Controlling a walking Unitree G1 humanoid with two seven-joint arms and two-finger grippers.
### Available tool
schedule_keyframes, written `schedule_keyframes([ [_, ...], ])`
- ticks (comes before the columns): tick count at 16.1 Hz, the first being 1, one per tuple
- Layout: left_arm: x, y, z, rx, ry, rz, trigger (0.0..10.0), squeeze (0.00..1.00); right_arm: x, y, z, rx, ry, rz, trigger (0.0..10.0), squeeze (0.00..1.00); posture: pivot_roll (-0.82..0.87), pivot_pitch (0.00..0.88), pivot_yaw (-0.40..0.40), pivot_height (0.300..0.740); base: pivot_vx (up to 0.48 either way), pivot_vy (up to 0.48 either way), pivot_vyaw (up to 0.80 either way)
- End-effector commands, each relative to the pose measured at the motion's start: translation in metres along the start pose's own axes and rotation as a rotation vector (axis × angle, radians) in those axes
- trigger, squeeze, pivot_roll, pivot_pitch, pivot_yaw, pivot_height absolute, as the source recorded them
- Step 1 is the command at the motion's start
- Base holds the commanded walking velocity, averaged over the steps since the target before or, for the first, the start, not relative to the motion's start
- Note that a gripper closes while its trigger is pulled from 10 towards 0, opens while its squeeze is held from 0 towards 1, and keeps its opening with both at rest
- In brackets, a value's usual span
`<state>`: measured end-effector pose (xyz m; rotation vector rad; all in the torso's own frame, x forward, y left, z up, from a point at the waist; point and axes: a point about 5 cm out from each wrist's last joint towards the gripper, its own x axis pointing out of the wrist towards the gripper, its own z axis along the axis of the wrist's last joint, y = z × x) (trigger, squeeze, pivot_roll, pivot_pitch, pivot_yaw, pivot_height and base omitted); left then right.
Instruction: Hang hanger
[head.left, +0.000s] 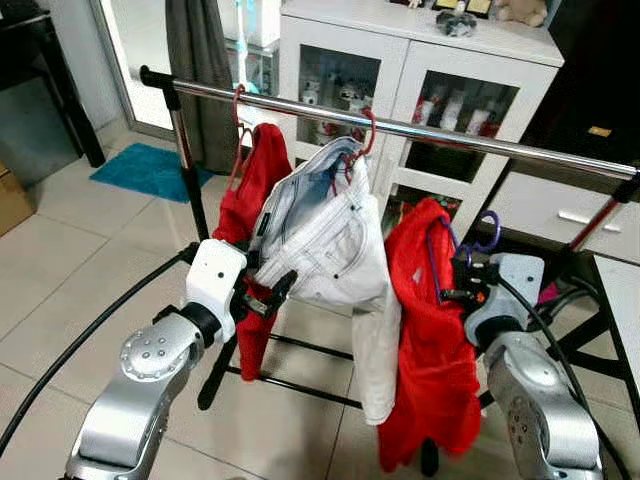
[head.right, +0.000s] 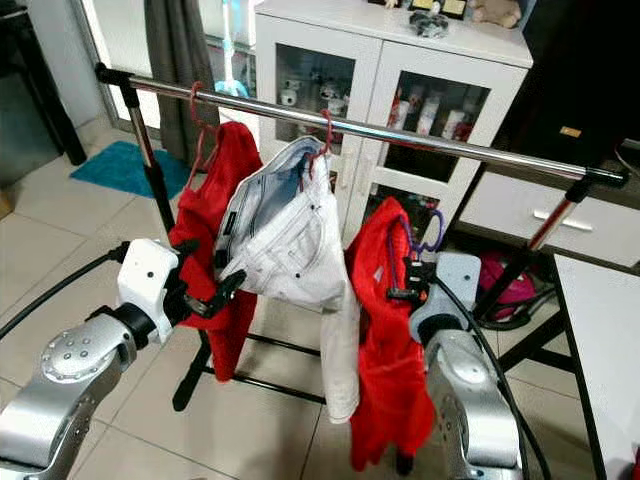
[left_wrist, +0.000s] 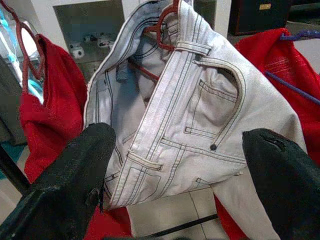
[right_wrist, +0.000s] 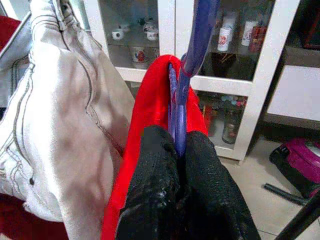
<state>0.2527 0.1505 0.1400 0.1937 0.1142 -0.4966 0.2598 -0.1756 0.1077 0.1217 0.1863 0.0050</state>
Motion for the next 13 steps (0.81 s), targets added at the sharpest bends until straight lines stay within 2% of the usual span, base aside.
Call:
schedule_keyframes([
  [1, -0.0014, -0.0003, 0.0025, -0.003, -0.005, 0.007, 10.0, 0.00, -0.0018, 0.0007, 0.0099, -0.014, -0.030, -0.004, 0.0, 0.00, -0.09, 0.000, -0.074, 0.740, 0.000, 0.000, 0.00],
  [4, -0.0016, -0.0005, 0.0040, -0.009, -0.009, 0.016, 10.0, 0.00, -0.0007, 0.0000, 0.0103, -0.014, -0.021, -0.007, 0.0, 0.00, -0.08, 0.000, -0.089, 0.740, -0.081, 0.000, 0.00],
  [13, -0.0034, -0.0010, 0.0041, -0.008, 0.005, 0.011, 10.0, 0.00, -0.0039, 0.0002, 0.0082, -0.001, 0.013, -0.026, 0.0, 0.00, -0.09, 0.000, -0.078, 0.740, -0.347, 0.000, 0.00],
])
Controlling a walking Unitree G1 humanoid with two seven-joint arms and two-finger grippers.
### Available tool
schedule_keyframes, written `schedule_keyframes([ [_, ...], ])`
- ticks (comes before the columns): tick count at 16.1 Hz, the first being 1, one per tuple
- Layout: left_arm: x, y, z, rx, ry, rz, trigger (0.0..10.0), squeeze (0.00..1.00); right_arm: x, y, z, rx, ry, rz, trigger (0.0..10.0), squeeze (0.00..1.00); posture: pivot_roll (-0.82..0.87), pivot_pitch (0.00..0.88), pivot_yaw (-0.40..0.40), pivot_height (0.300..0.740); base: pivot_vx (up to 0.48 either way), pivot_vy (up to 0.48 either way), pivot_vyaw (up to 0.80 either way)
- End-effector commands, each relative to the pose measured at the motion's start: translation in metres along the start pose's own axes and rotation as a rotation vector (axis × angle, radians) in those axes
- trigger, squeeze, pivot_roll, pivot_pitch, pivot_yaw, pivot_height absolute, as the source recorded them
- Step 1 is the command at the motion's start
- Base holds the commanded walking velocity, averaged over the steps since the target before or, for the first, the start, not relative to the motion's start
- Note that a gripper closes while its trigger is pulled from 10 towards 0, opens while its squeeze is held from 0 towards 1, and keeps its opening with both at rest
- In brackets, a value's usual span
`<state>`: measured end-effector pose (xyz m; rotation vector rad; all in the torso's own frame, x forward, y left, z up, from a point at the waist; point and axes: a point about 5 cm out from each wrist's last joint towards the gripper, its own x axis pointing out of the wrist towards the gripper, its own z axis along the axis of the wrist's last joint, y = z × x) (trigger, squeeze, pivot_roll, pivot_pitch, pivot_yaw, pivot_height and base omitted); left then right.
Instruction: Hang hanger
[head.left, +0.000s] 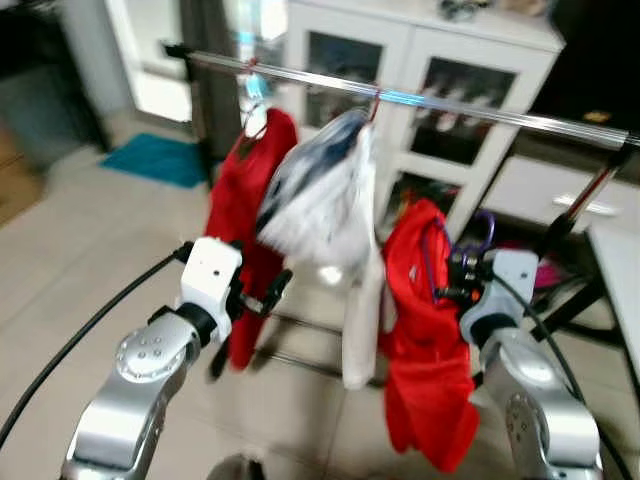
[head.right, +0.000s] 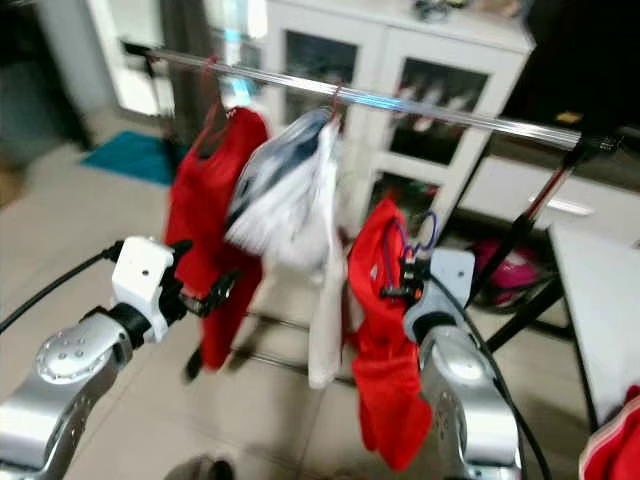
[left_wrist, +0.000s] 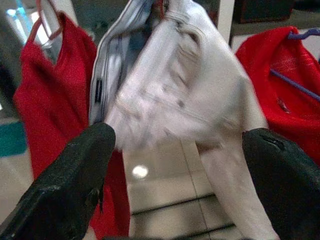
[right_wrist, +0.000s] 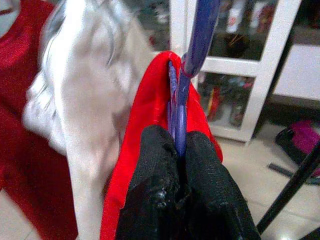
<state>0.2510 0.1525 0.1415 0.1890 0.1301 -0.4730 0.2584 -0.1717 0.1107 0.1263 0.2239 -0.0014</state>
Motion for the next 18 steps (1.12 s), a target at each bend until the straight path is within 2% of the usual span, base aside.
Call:
schedule_keyframes([
  [1, 0.0002, -0.0015, 0.0033, 0.003, -0.013, -0.012, 10.0, 0.00, -0.0028, -0.0053, 0.0058, -0.005, -0.022, -0.023, 0.0, 0.00, -0.10, 0.000, -0.076, 0.740, -0.322, 0.000, 0.00],
  [10, -0.0032, -0.0036, 0.0034, -0.002, -0.006, -0.016, 10.0, 0.00, -0.0041, -0.0023, 0.0031, 0.002, -0.002, -0.011, 0.0, 0.00, -0.08, 0.000, -0.079, 0.740, -0.307, 0.000, 0.00],
  [16, -0.0007, -0.0059, 0.0042, -0.021, -0.006, -0.029, 10.0, 0.00, -0.0071, -0.0063, 0.0033, 0.002, 0.002, -0.023, 0.0, 0.00, -0.09, 0.000, -0.072, 0.740, 0.000, 0.000, 0.00],
  [18, -0.0003, -0.0054, 0.0048, -0.020, -0.008, -0.032, 10.0, 0.00, -0.0059, -0.0050, 0.0037, 0.001, 0.000, -0.019, 0.0, 0.00, -0.09, 0.000, -0.072, 0.740, 0.000, 0.330, 0.00],
])
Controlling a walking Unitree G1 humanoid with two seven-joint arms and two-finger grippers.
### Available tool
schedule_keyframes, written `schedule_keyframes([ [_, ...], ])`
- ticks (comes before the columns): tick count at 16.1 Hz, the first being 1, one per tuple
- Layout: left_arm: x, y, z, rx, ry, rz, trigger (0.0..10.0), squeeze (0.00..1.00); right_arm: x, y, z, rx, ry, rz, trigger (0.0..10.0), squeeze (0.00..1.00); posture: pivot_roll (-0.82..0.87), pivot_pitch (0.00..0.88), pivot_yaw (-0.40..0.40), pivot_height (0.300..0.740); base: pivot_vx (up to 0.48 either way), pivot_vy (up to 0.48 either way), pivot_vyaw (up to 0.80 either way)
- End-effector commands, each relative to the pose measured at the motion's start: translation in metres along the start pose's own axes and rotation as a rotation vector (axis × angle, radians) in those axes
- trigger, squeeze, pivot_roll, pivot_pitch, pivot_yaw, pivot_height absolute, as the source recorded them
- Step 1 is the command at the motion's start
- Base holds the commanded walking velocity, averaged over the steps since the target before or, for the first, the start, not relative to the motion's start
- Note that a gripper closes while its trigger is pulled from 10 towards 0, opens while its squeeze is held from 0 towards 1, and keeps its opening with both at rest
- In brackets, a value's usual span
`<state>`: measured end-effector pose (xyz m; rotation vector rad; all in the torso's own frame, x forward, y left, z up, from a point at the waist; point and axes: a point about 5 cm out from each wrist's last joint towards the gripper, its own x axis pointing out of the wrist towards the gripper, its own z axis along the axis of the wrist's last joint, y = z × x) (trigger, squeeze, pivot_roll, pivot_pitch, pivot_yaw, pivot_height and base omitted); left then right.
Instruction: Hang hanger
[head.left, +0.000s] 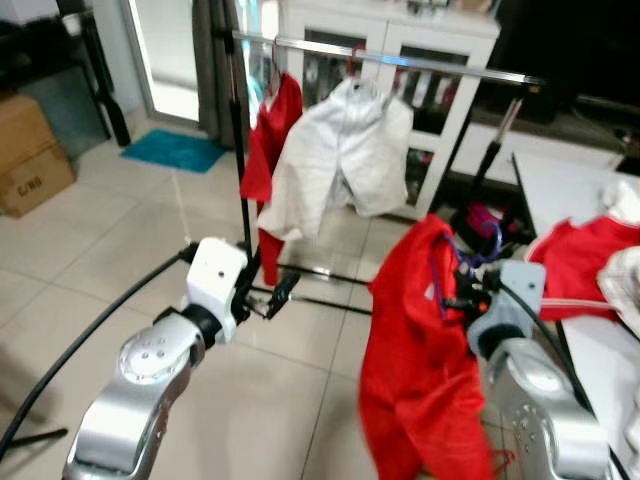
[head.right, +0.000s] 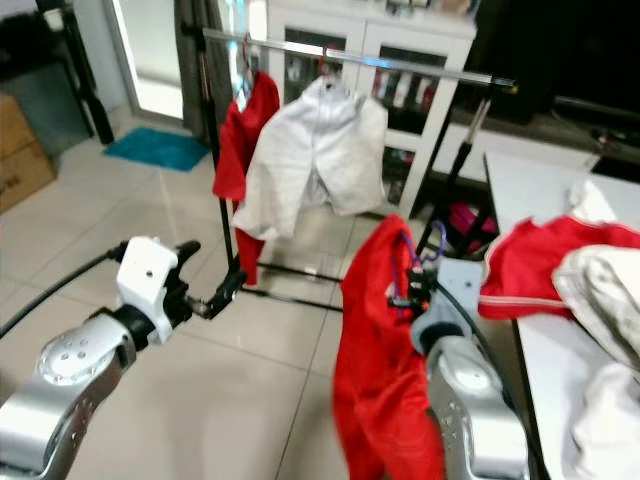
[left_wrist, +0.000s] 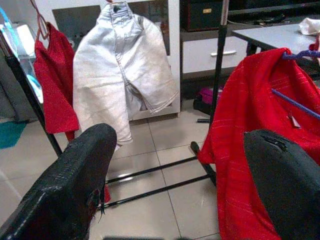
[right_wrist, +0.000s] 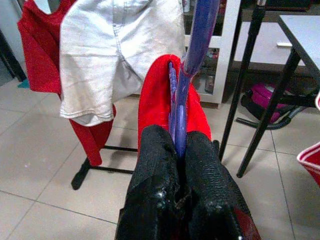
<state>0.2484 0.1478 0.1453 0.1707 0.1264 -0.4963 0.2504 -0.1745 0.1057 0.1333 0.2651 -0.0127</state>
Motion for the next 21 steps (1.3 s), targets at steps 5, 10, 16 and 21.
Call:
schedule_keyframes([
  [5, 0.001, 0.000, 0.001, -0.004, 0.000, -0.008, 10.0, 0.00, 0.003, 0.000, 0.011, -0.007, -0.044, 0.007, 0.0, 0.00, -0.08, 0.000, -0.075, 0.740, 0.000, 0.377, 0.00],
  [10, 0.002, 0.002, 0.002, 0.040, 0.011, 0.002, 10.0, 0.00, 0.005, 0.005, 0.012, -0.010, -0.050, 0.033, 0.0, 0.00, -0.08, 0.000, -0.077, 0.740, 0.000, 0.227, 0.00],
  [16, 0.005, 0.008, 0.003, 0.022, 0.000, 0.049, 10.0, 0.00, 0.007, 0.011, 0.018, -0.034, -0.064, 0.146, 0.0, 0.00, -0.08, 0.000, -0.080, 0.740, 0.000, -0.240, 0.00],
  [21, 0.013, 0.026, 0.012, -0.026, -0.039, 0.094, 10.0, 1.00, 0.008, 0.027, 0.035, -0.061, -0.106, 0.384, 0.0, 0.00, -0.09, 0.000, -0.082, 0.740, 0.000, 0.000, 0.00],
])
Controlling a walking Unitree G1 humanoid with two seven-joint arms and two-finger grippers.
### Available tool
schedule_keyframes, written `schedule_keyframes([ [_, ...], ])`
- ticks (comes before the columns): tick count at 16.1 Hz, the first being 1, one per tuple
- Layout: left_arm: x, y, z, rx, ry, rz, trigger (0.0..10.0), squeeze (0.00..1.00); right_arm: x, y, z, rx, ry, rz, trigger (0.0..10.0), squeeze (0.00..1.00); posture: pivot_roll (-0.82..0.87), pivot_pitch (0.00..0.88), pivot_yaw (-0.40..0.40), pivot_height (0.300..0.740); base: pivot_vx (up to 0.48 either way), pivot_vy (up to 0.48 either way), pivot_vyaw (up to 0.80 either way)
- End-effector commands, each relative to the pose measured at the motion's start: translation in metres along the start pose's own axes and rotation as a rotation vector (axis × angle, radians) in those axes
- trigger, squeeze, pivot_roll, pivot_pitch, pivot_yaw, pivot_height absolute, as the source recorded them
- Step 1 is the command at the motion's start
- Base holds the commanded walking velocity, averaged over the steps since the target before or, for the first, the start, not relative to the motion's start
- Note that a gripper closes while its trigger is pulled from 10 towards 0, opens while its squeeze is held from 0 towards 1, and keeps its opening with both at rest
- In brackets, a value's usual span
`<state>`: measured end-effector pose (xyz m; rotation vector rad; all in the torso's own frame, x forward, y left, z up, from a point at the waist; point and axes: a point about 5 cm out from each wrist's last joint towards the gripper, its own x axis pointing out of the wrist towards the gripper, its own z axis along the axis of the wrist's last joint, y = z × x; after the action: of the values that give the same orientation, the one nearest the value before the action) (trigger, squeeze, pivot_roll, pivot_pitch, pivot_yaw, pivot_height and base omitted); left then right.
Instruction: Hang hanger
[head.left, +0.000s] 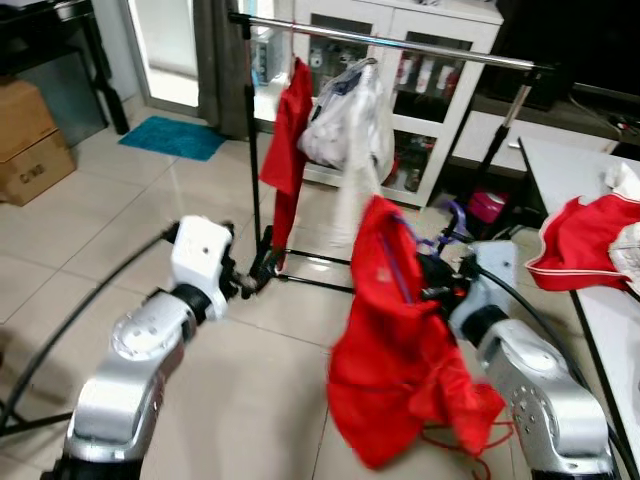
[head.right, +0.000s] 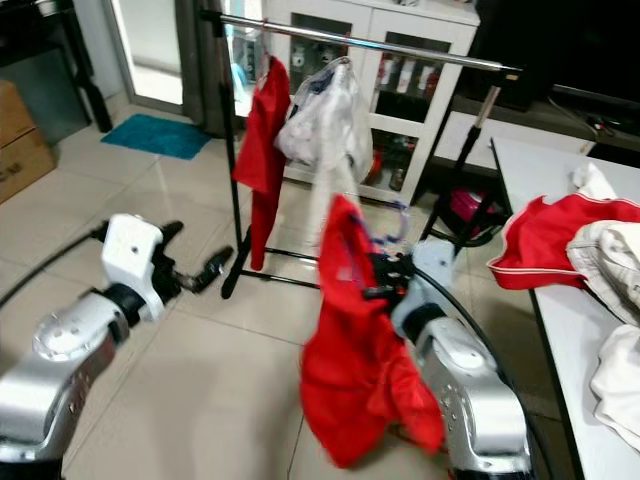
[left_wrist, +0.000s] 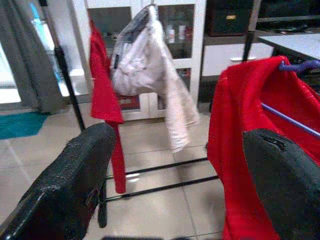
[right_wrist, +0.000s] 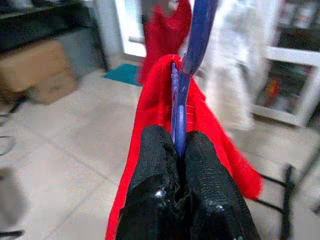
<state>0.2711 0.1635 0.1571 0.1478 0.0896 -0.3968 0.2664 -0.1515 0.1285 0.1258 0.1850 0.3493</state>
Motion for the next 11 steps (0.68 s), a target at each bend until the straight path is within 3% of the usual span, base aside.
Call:
schedule_keyframes([
  [1, 0.004, 0.000, 0.001, -0.008, -0.005, -0.009, 10.0, 1.00, 0.000, 0.001, 0.013, -0.021, -0.053, 0.034, 0.0, 0.00, -0.09, 0.000, -0.078, 0.740, 0.000, 0.000, 0.00],
  [3, 0.010, -0.004, 0.000, -0.023, 0.016, -0.074, 10.0, 1.00, 0.000, 0.007, 0.020, -0.017, -0.073, 0.113, 0.0, 0.00, -0.09, 0.000, -0.074, 0.740, 0.000, 0.000, 0.00],
  [4, 0.012, -0.007, -0.001, -0.025, 0.027, -0.117, 10.0, 0.92, 0.000, 0.011, 0.024, -0.014, -0.083, 0.145, 0.0, 0.00, -0.09, 0.000, -0.073, 0.740, 0.000, 0.000, 0.00],
  [5, 0.016, -0.005, -0.006, 0.008, 0.060, -0.151, 10.0, 0.00, -0.001, 0.019, 0.031, -0.021, -0.106, 0.223, 0.0, 0.00, -0.09, 0.000, -0.064, 0.740, 0.000, 0.000, 0.00],
  [6, 0.018, -0.003, -0.005, 0.004, 0.059, -0.142, 10.0, 0.00, -0.002, 0.020, 0.033, -0.022, -0.111, 0.238, 0.0, 0.00, -0.10, 0.000, -0.060, 0.740, 0.000, 0.000, 0.00],
  [8, 0.027, 0.003, 0.002, -0.008, 0.031, -0.146, 2.4, 0.00, -0.007, 0.023, 0.038, -0.017, -0.131, 0.293, 0.0, 0.00, -0.10, 0.000, -0.059, 0.740, 0.000, 0.000, 0.00],
  [9, 0.033, 0.004, 0.004, -0.022, 0.017, -0.167, 0.0, 0.00, -0.009, 0.025, 0.040, -0.011, -0.142, 0.319, 0.0, 0.00, -0.10, 0.000, -0.056, 0.740, 0.000, 0.000, 0.00],
  [11, 0.040, 0.006, 0.003, -0.008, 0.024, -0.200, 0.0, 0.00, -0.011, 0.028, 0.046, -0.011, -0.163, 0.357, 0.0, 0.00, -0.12, 0.000, -0.046, 0.740, 0.000, 0.000, 0.00],
])
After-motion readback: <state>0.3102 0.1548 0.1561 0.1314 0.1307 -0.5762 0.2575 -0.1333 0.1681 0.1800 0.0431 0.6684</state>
